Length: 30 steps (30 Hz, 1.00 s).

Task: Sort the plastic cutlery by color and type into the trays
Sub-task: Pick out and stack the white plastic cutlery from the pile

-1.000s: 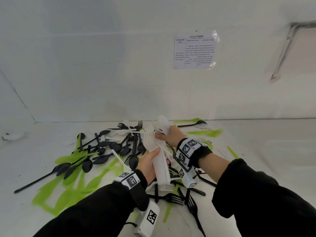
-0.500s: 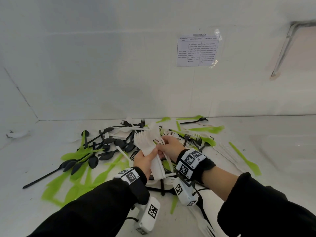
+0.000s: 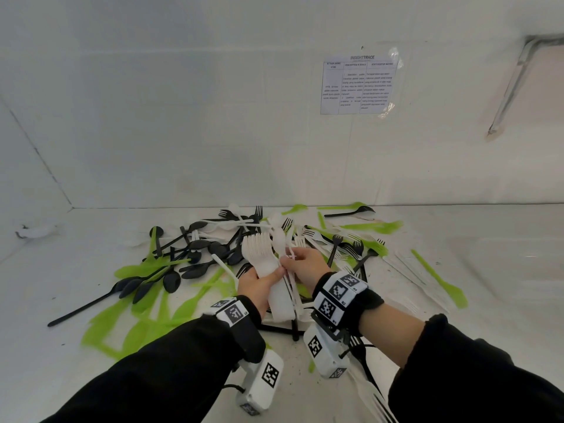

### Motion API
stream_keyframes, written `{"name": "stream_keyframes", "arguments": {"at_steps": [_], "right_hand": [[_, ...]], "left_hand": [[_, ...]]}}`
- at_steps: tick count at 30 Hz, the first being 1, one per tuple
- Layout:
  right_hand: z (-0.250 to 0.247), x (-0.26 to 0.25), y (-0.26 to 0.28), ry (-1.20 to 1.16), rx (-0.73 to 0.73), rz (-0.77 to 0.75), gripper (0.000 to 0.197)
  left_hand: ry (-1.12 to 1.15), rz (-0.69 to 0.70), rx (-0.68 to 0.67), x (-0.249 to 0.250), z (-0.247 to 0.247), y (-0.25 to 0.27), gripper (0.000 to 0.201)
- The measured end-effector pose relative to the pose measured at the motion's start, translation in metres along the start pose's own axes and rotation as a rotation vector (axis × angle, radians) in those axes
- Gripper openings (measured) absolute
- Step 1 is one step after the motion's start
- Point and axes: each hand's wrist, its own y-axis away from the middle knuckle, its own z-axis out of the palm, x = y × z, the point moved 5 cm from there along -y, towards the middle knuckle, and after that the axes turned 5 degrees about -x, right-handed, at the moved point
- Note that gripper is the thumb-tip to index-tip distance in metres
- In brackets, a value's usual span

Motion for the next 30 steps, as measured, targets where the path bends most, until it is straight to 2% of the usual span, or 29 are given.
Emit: {"name": "stream_keyframes", "arguments": {"at_steps": [3,7,11,13,15,16,18,23,28,30], "right_hand": [[0.003,0.001,0.001,0.018,0.024,0.028,0.031],[0.016,-0.003,0.006,-0.036,-0.079,0.04,0.026],[0.013,-0.003,0.005,-0.005,-0.064,0.008,0.03],[0.007,0.0,0.002,0.009,-0.005,-0.01,0.033],[0.001,0.005,-0.001,0.037,0.068,-0.015,0.024],[0.0,0.006,-0.001,0.042,0.085,-0.016,0.014],[0.002,0.007,-0.002,0.048,0.101,-0.033,0.007],[0.011,0.008,-0.004,0.01,0.067,-0.015,0.019],[0.015,0.004,-0.008,-0.002,0.014,-0.046,0.019],[0.019,0.002,-0.011,0.016,0.004,-0.053,0.019]], "left_hand": [[-0.005,-0.014,-0.019,-0.001,0.001,0.0,0.03],[0.011,-0.043,-0.013,-0.002,0.001,0.0,0.033],[0.062,-0.072,-0.069,-0.001,0.001,-0.001,0.03],[0.078,-0.069,-0.093,0.001,0.001,0.0,0.03],[0.066,-0.06,-0.096,0.002,0.001,0.0,0.029],[0.06,-0.056,-0.09,0.002,0.0,0.0,0.028],[0.053,-0.055,-0.085,0.002,-0.001,0.0,0.028],[0.04,-0.049,-0.087,0.002,-0.006,-0.002,0.03],[-0.006,-0.046,-0.151,0.01,-0.013,0.0,0.022],[-0.029,-0.042,-0.137,0.014,-0.018,-0.002,0.026]]}}
